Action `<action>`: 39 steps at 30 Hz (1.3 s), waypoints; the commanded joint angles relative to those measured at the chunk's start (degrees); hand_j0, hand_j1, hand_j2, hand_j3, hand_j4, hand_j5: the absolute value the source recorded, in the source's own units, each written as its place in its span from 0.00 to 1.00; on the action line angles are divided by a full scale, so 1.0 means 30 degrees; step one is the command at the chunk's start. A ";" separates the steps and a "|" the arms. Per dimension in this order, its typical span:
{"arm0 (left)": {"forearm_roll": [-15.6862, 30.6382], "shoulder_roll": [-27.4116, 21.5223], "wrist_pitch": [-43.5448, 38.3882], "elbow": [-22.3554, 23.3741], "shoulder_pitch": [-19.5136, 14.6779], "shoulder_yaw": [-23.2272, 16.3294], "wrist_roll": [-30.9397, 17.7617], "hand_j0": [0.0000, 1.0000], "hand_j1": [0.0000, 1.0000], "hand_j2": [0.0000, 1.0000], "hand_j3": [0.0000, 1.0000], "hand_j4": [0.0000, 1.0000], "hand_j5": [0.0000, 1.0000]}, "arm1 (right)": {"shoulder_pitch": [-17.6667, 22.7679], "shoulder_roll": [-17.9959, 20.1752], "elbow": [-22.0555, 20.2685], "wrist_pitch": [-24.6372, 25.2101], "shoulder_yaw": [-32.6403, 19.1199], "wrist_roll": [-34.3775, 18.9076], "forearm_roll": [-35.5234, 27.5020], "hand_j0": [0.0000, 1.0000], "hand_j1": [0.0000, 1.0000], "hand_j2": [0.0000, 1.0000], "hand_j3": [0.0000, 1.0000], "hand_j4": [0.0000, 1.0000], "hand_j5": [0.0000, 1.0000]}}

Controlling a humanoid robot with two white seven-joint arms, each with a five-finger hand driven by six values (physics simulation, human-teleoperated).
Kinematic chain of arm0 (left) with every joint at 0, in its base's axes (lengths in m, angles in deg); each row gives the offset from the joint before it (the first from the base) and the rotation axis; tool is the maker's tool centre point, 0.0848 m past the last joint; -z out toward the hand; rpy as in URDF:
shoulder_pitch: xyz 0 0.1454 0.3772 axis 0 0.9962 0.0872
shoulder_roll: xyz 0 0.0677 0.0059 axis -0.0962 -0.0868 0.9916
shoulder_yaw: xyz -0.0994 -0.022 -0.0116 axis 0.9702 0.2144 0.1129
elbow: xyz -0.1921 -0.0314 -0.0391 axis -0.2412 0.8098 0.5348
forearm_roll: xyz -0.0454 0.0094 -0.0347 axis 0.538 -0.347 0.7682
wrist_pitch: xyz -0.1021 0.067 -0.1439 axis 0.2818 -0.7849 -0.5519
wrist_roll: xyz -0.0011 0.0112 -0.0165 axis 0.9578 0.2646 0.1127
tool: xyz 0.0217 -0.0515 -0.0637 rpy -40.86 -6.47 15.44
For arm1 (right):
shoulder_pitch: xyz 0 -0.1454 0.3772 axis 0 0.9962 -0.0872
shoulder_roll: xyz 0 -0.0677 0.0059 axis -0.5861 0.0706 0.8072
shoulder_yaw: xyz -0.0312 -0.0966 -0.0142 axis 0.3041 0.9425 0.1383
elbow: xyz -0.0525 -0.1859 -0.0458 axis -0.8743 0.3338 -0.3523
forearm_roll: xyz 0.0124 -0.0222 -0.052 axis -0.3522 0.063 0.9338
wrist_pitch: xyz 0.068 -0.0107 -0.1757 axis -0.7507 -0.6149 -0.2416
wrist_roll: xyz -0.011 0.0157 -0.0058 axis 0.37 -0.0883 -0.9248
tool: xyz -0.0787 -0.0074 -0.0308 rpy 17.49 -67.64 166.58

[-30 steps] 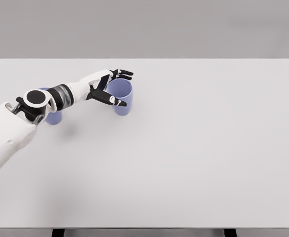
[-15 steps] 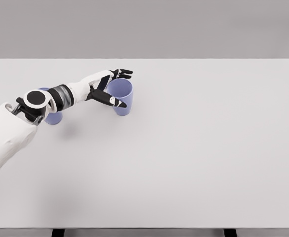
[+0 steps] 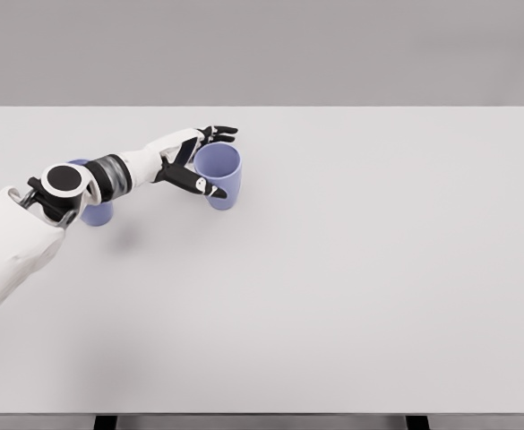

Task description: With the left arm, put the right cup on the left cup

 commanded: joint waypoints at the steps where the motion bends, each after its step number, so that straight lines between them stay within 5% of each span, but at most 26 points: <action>1: -0.0241 -0.0019 0.0005 -0.0059 0.0000 0.0018 0.0000 0.98 0.98 0.98 0.98 0.98 0.98 | 0.0000 0.0002 0.0002 -0.0001 -0.0001 -0.0003 -0.0002 1.00 1.00 1.00 1.00 1.00 1.00; 7: -0.0681 -0.0019 0.0034 -0.0059 0.0000 0.0018 0.0000 0.97 0.97 0.97 0.97 0.97 0.97 | 0.0000 0.0002 0.0002 -0.0001 -0.0001 -0.0003 -0.0002 1.00 1.00 1.00 1.00 1.00 1.00; 13: -0.0710 -0.0048 0.0063 -0.0059 0.0000 0.0018 0.0029 0.77 0.77 0.77 0.77 0.77 0.77 | -0.0029 0.0002 0.0002 -0.0001 -0.0001 -0.0003 -0.0002 1.00 1.00 1.00 1.00 1.00 1.00; 20: -0.0827 -0.0077 0.0063 -0.0205 -0.0058 0.0135 0.0029 0.73 0.73 0.73 0.73 0.73 0.73 | 0.0000 0.0002 0.0002 -0.0001 -0.0001 -0.0003 -0.0002 1.00 1.00 1.00 1.00 1.00 1.00; 39: 0.0842 -0.3798 -0.0259 -0.5127 -0.0176 0.0516 0.0000 0.71 0.71 0.71 0.71 0.71 0.71 | 0.0000 0.0002 0.0002 -0.0001 -0.0001 -0.0003 -0.0002 1.00 1.00 1.00 1.00 1.00 1.00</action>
